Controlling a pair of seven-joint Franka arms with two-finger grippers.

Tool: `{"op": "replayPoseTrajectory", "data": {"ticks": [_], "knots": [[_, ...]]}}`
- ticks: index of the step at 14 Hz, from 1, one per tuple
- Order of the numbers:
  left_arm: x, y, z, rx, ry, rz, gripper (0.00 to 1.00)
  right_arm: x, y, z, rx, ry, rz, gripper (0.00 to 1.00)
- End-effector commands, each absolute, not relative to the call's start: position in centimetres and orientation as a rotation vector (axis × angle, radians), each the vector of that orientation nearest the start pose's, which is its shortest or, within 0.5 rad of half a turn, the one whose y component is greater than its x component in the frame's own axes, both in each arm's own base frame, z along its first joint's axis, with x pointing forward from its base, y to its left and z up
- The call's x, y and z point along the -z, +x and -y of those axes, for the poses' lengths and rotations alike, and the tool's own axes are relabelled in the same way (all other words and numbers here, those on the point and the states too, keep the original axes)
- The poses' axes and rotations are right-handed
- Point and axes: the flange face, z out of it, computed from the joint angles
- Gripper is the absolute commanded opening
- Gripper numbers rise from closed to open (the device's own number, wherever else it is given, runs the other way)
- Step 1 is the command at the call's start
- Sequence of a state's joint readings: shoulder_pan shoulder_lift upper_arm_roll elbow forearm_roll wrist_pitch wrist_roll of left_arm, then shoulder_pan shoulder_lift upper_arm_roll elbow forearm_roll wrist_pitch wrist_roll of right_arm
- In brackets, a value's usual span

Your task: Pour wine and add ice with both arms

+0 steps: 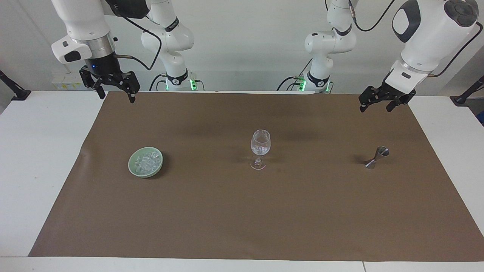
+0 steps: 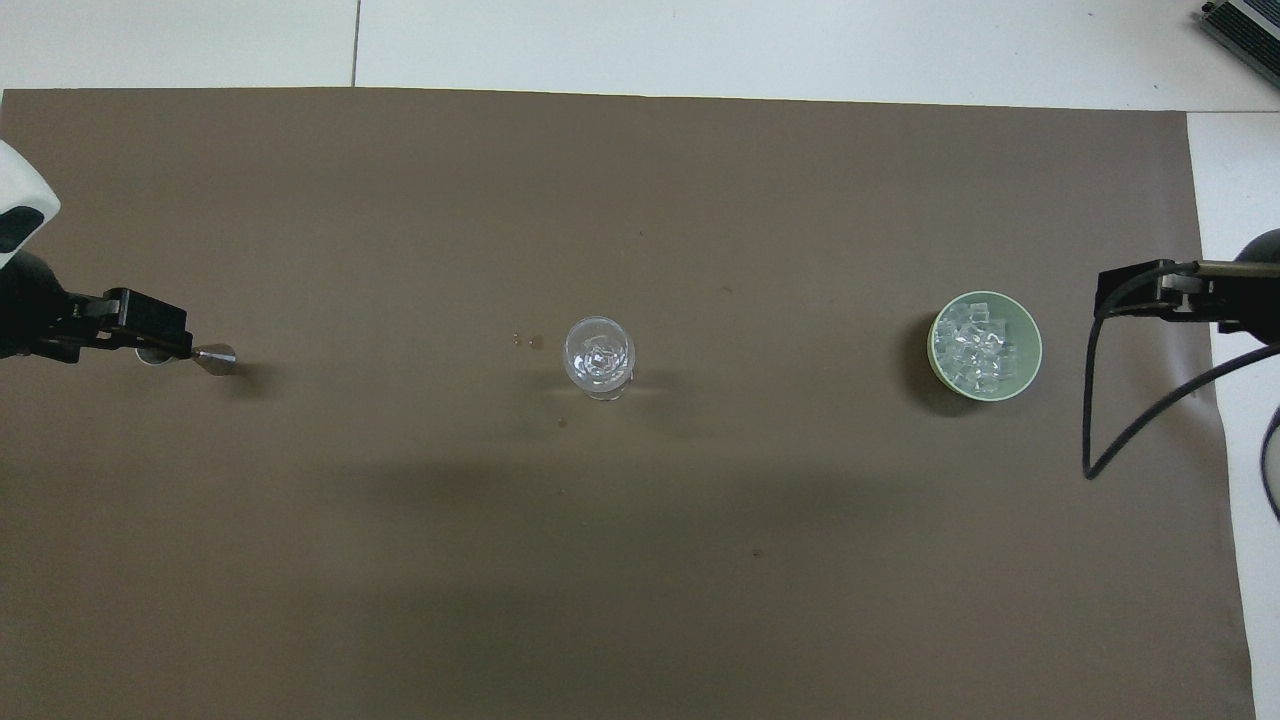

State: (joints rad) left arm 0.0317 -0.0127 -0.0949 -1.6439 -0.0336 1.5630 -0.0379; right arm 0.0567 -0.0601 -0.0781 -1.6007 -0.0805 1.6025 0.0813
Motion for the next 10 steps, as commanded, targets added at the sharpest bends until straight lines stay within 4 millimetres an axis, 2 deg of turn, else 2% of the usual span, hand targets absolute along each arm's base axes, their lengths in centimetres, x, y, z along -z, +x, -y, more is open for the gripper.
{"op": "replayPoseTrajectory", "data": {"ticks": [1,4,7,10], "knots": [[-59.7,54.0,4.0,-0.137,-3.149,-0.053,1.0,-64.7,53.7,2.8,0.082,-3.162,-0.143,1.0],[-59.7,54.0,4.1,-0.136,-3.149,-0.067,1.0,-63.7,53.2,3.2,0.082,-3.156,-0.159,1.0],[-59.7,54.0,3.8,-0.136,-3.149,-0.055,1.0,-63.8,53.1,3.3,0.075,-3.154,-0.166,1.0],[-59.7,54.0,3.8,-0.139,-3.149,-0.053,1.0,-63.5,53.0,2.5,0.06,-3.149,-0.164,1.0]]}}
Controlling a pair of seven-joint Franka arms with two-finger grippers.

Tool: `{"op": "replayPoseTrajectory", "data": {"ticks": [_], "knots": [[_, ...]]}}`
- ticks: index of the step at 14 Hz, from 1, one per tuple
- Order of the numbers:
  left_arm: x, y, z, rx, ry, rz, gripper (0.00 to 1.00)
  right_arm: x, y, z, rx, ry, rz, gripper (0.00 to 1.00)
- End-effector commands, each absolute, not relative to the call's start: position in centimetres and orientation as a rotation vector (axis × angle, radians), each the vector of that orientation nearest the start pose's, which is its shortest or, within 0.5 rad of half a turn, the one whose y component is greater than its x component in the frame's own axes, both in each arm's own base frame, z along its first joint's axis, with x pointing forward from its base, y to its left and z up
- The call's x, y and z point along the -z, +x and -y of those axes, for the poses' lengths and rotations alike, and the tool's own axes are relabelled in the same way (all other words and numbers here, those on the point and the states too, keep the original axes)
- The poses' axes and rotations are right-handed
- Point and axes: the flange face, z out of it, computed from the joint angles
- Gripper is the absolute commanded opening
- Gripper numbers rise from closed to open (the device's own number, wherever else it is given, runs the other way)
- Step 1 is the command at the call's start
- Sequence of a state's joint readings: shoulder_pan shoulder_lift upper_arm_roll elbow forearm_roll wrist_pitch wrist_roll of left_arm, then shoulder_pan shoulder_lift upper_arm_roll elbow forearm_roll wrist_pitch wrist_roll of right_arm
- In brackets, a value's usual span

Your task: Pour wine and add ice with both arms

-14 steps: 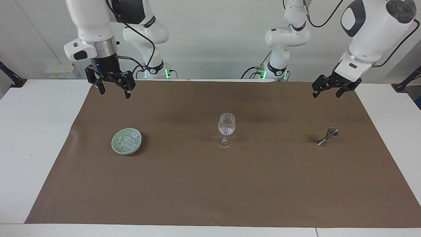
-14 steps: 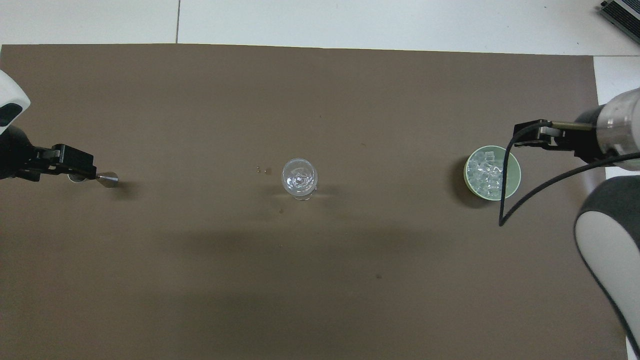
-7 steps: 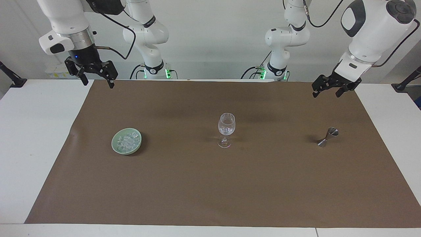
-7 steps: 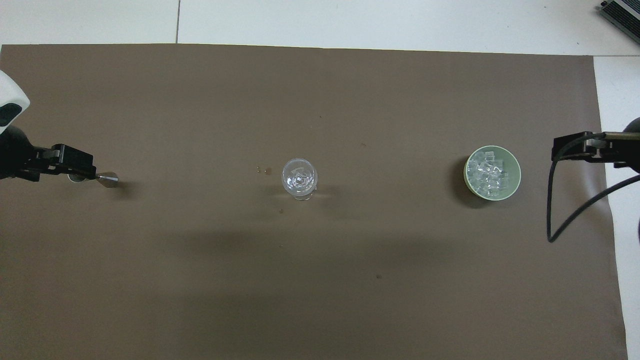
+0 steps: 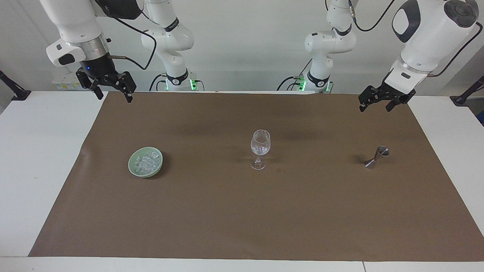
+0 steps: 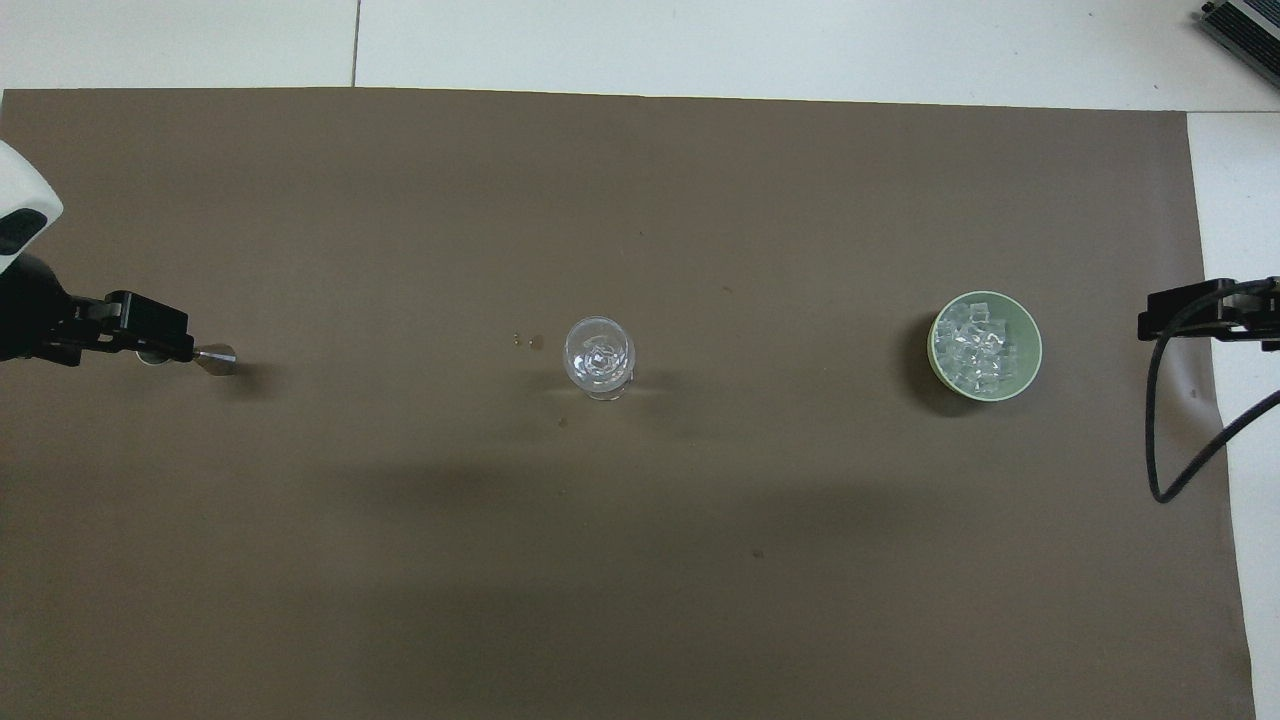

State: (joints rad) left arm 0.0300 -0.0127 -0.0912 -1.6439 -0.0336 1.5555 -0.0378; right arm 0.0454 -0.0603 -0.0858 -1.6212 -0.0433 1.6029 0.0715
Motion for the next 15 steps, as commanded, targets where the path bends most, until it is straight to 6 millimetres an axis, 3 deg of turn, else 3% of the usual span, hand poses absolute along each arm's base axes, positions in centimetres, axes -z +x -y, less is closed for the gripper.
{"op": "replayPoseTrajectory", "data": {"ticks": [1,4,15], "knots": [[-59.72,53.98,3.81,-0.139,-3.15,-0.053,1.0,-63.44,52.67,2.28,0.053,-3.148,-0.173,1.0],[-59.73,54.0,3.8,-0.136,-3.149,-0.053,1.0,-63.12,51.99,2.11,-0.029,-3.152,-0.162,1.0],[-59.82,53.96,3.71,-0.134,-3.149,-0.053,1.0,-63.17,52.1,1.77,-0.009,-3.15,-0.171,1.0]]}}
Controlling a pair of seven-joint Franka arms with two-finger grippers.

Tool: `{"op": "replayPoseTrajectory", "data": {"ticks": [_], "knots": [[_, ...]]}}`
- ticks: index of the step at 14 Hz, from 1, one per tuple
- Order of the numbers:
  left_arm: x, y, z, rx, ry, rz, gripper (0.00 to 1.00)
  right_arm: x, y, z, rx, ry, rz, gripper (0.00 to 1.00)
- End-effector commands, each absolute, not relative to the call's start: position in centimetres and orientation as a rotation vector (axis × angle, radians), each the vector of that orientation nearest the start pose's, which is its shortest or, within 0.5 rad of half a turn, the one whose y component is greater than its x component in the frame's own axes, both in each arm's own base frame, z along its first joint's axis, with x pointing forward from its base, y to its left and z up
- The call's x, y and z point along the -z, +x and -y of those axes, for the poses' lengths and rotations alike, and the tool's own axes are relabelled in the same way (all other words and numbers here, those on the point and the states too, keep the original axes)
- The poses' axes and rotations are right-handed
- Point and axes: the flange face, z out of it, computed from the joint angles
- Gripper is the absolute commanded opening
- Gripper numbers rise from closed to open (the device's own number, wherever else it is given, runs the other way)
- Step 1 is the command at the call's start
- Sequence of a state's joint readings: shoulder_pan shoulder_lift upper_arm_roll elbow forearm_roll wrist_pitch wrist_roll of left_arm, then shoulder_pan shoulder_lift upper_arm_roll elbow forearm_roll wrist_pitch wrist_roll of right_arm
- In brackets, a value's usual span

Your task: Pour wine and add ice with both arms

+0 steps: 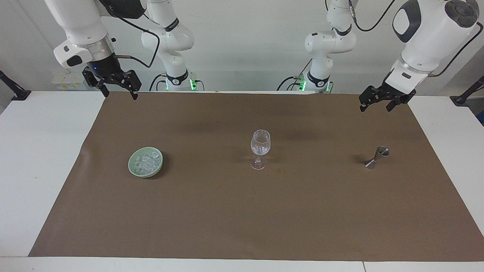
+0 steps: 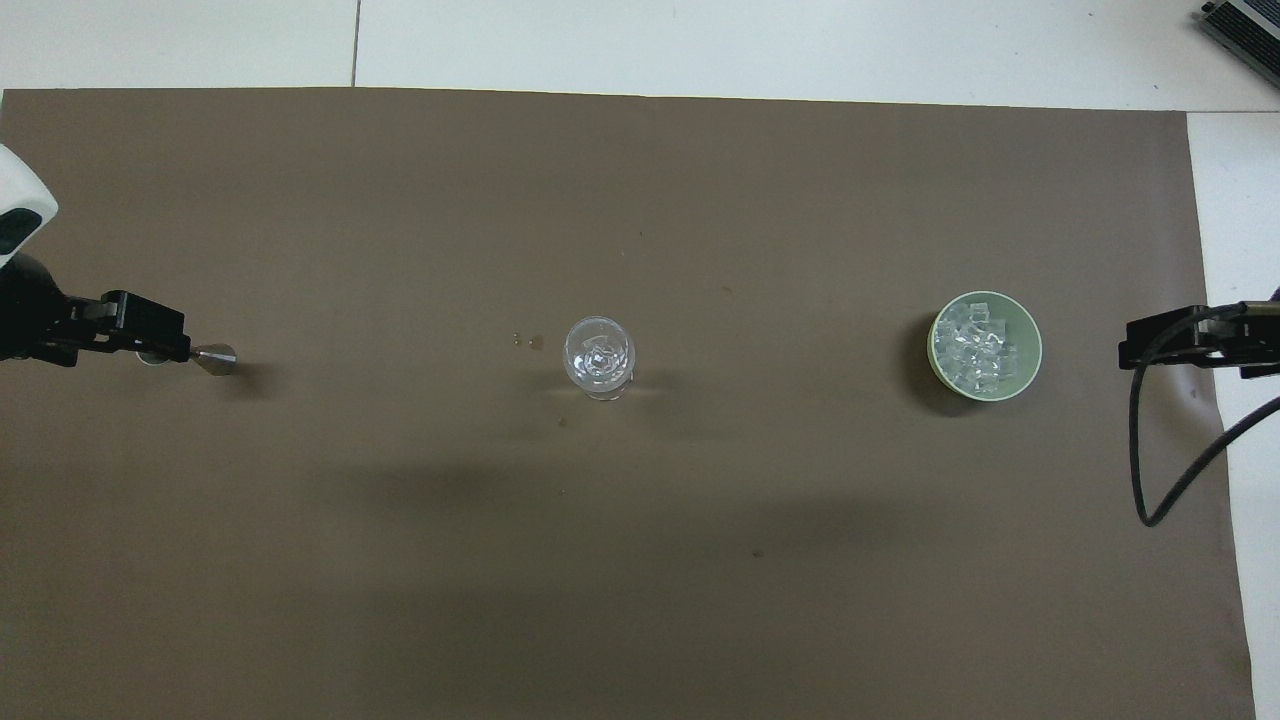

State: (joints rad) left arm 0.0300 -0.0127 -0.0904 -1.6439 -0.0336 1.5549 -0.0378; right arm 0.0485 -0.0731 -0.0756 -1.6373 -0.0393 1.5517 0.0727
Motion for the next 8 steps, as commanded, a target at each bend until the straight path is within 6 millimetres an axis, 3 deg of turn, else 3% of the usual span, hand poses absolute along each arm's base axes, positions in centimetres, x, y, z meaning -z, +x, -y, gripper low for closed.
{"op": "replayPoseTrajectory", "data": {"ticks": [1,8], "knots": [[-59.82,53.96,3.71,-0.134,-3.149,-0.053,1.0,-63.26,52.12,1.76,-0.005,-3.148,-0.166,1.0],[-59.82,53.96,3.73,-0.134,-3.151,-0.045,1.0,-63.26,52.3,1.64,0.017,-3.146,-0.156,1.0]]}}
